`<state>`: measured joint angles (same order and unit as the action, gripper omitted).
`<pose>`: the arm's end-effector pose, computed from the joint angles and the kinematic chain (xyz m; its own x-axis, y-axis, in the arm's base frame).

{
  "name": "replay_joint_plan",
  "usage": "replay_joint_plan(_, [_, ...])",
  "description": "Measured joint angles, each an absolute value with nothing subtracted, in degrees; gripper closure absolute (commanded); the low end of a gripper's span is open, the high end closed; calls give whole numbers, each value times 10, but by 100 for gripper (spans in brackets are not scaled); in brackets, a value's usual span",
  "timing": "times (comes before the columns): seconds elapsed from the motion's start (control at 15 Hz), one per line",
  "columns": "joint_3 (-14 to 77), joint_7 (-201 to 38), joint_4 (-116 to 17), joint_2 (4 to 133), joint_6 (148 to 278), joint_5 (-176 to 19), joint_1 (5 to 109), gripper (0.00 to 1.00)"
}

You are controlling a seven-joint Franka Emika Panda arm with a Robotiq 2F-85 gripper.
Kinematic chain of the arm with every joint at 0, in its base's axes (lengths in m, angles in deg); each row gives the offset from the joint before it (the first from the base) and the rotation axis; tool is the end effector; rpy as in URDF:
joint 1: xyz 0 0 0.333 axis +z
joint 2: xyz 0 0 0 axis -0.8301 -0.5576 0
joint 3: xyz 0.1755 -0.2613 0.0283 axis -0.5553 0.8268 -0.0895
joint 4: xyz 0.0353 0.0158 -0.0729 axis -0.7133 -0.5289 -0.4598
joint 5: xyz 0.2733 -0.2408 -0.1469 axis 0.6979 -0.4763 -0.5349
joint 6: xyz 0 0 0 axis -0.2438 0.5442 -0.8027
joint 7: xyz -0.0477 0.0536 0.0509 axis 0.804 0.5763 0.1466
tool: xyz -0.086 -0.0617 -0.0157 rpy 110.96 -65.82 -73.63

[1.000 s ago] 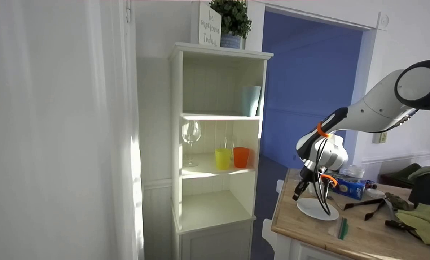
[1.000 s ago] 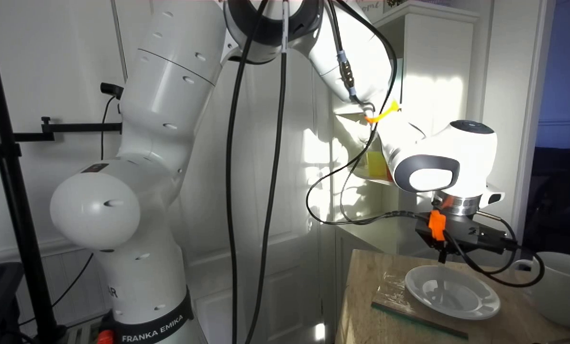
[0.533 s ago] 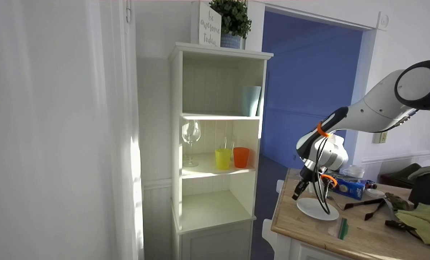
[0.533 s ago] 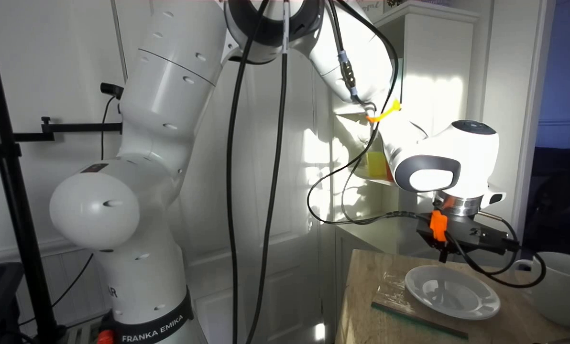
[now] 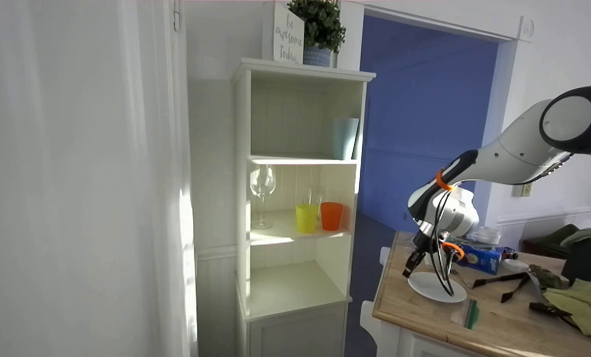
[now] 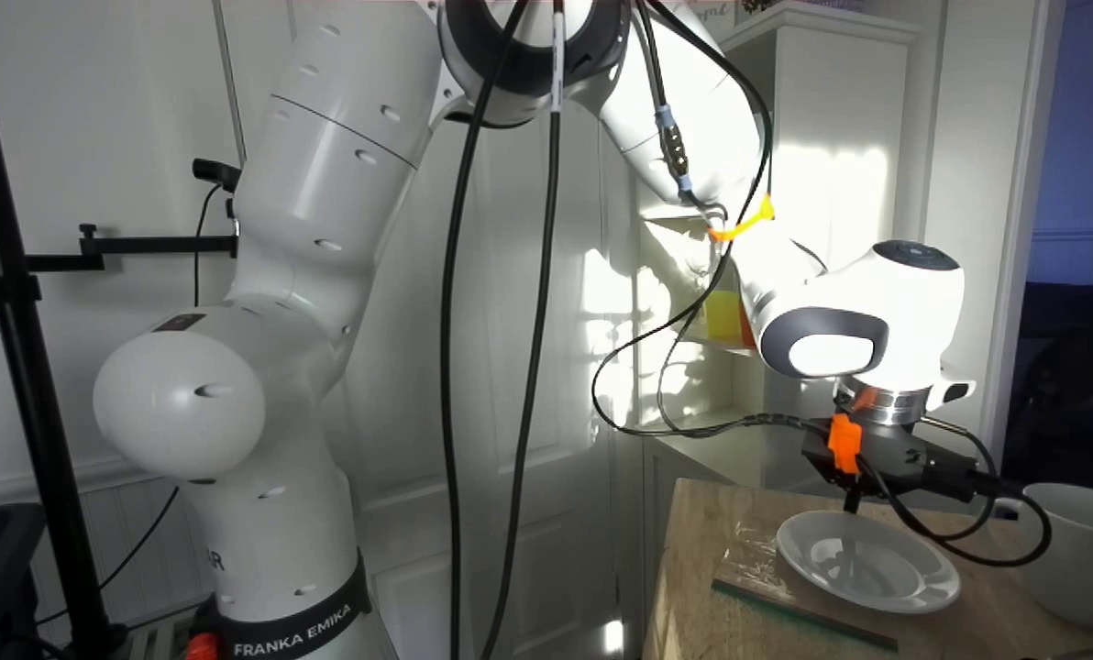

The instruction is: Unstack the two white plates

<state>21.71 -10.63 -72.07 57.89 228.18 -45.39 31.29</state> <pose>0.5808 -0.2147 0.2320 0.8805 0.3297 0.3406 0.3789 -0.9212 -0.0879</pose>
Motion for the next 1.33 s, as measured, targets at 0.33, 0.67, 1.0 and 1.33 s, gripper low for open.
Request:
replay_joint_plan(0.33, [217,-106,-721,579,2282,-454,313,97])
replay_joint_plan(0.67, [222,-118,-721,579,2279,-454,313,97])
replay_joint_plan(1.0, [229,-133,-721,579,2274,-455,314,97])
replay_joint_plan(1.33, [240,-159,-721,579,2264,-464,317,96])
